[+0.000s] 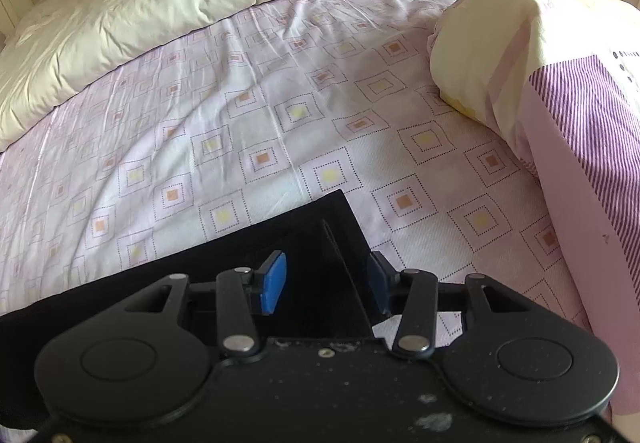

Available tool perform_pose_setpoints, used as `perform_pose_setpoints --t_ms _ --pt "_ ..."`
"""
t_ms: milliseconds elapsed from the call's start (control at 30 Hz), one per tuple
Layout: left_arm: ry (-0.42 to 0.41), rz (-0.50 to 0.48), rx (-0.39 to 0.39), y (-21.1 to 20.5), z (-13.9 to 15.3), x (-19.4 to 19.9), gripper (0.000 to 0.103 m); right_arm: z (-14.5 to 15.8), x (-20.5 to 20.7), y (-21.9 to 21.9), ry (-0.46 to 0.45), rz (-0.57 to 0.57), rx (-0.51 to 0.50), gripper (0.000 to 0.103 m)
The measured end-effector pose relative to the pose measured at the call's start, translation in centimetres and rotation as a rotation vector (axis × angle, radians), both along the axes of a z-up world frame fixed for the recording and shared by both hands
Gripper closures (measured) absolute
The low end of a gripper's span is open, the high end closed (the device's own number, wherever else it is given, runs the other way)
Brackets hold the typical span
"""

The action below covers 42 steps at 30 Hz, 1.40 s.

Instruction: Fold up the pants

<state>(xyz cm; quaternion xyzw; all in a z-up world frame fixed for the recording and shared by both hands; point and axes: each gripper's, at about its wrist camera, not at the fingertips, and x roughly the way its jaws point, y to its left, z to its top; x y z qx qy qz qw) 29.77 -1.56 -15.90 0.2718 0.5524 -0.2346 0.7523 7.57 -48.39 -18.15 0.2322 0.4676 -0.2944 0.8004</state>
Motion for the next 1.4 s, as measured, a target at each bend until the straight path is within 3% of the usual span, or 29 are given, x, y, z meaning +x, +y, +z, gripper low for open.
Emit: perform_pose_setpoints --t_ms 67,133,167,400,667,767,800,867,933,1067,1233,1400 --pt "-0.001 0.001 0.001 0.0 0.0 0.0 0.092 -0.5 0.3 -0.5 0.001 0.025 0.03 0.061" --pt "-0.003 -0.004 0.0 0.0 0.0 -0.1 0.092 -1.0 0.7 -0.4 0.021 0.061 0.064 0.088" --pt "-0.002 -0.01 0.0 0.0 0.1 -0.2 0.092 -1.0 0.9 -0.2 0.025 0.078 0.07 0.091" --pt "-0.018 -0.073 -0.038 -0.1 2.3 -0.3 0.092 1.7 2.1 0.0 -0.018 0.079 -0.026 0.093" --pt "0.027 -0.109 0.013 -1.5 0.0 0.5 0.091 -1.6 3.3 -1.2 0.072 0.041 -0.014 0.092" --pt "0.066 -0.087 -0.027 -1.2 0.1 1.8 0.091 -2.4 3.0 -0.9 0.086 0.034 -0.021 0.092" --pt "0.077 -0.076 -0.046 -1.1 0.4 2.3 0.088 -2.5 3.1 -0.7 0.09 0.04 -0.028 0.092" --pt "0.072 -0.054 -0.082 -0.9 1.1 3.3 0.074 -2.7 3.3 -0.6 0.103 0.049 -0.04 0.092" --pt "0.018 -0.023 -0.113 -0.7 2.5 4.3 0.06 -2.7 3.5 -0.6 0.111 0.048 -0.043 0.09" --pt "-0.057 0.067 -0.175 -0.4 5.8 5.7 0.053 -1.3 3.3 -0.8 0.094 0.01 -0.068 0.078" --pt "-0.136 0.137 -0.221 0.5 10.0 4.1 0.051 3.3 1.7 0.6 -0.013 -0.007 -0.134 0.059" --pt "-0.134 0.225 -0.212 3.5 11.9 -0.4 0.051 7.1 -0.1 4.6 -0.107 0.069 -0.136 0.037"
